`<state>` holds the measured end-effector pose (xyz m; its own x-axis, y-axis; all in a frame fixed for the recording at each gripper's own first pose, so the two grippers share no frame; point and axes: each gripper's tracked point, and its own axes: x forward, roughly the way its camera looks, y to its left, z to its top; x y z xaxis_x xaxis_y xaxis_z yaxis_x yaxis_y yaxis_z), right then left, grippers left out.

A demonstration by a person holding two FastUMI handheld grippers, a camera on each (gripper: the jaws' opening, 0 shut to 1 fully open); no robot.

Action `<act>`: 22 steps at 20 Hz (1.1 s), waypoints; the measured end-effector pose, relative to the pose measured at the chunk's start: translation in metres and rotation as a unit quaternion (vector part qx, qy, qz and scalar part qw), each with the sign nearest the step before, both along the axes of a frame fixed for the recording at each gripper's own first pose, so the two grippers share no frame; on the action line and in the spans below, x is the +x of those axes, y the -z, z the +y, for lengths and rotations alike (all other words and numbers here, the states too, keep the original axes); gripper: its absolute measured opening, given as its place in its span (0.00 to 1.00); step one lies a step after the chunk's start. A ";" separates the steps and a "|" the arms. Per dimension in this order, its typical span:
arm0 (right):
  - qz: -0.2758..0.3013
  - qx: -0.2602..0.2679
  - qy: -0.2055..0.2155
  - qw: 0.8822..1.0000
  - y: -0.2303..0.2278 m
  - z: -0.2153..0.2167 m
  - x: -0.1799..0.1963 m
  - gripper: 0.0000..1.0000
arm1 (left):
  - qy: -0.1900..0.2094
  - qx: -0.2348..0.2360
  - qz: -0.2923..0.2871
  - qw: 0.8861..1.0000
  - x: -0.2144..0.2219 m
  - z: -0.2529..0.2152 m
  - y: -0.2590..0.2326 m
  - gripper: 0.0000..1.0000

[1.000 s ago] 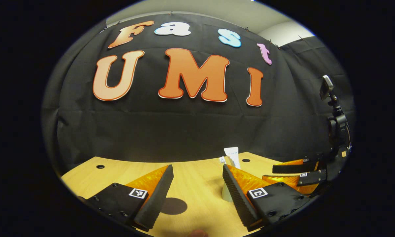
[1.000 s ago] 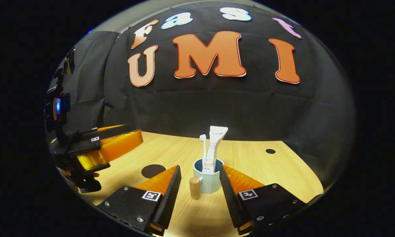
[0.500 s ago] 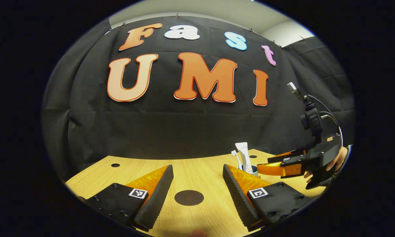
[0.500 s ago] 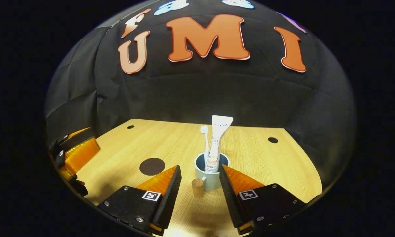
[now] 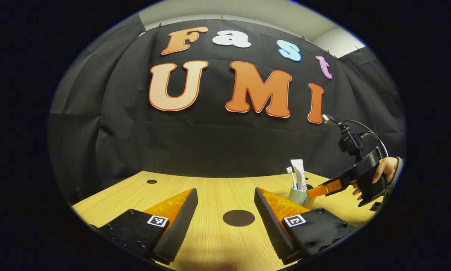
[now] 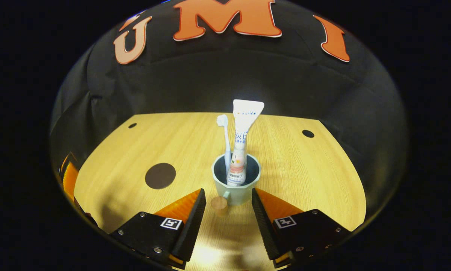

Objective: Put the toothbrush and toothpaste on the desktop into the cup, then pick up the cup and place it on the coaster on the desktop.

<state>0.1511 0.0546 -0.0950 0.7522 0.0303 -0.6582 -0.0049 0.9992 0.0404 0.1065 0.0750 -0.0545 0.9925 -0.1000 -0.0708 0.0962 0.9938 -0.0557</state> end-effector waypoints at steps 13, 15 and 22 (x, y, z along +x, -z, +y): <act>0.089 -0.051 0.011 0.995 0.036 -0.018 0.016 0.78 | -0.035 -0.039 0.015 0.999 -0.012 0.043 0.022 0.96; 0.105 -0.065 0.001 0.992 0.046 -0.020 0.013 0.76 | -0.039 -0.038 0.022 0.998 -0.013 0.044 0.029 0.96; 0.142 -0.041 -0.008 0.989 0.067 -0.015 0.011 0.43 | -0.044 -0.044 0.028 0.998 -0.015 0.046 0.034 0.96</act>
<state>0.1618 0.0396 -0.1621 0.5372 -0.0214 -0.8432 -0.0200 0.9991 -0.0381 0.0911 0.1211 -0.0883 0.9924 -0.0203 -0.1212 0.0025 0.9894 -0.1454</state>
